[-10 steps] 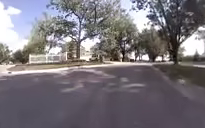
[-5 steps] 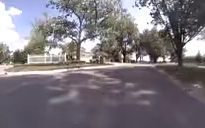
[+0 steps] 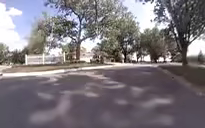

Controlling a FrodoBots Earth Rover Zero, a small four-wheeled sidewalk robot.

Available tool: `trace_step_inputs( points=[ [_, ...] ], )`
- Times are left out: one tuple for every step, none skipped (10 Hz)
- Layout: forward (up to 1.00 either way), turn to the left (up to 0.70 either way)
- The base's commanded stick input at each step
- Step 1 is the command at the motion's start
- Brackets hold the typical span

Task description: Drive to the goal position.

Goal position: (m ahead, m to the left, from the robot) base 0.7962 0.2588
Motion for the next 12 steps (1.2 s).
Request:
trace_step_inputs(
  points=[
    [1.00, -0.36],
    [1.00, -0.12],
    [1.00, 0.00],
    [1.00, 0.00],
    [1.00, 0.00],
    [1.00, 0.00],
    [1.00, 0.00],
    [1.00, 0.00],
    [1.00, 0.00],
    [1.00, 0.00],
    [1.00, 0.00],
    [1.00, 0.00]
  ],
)
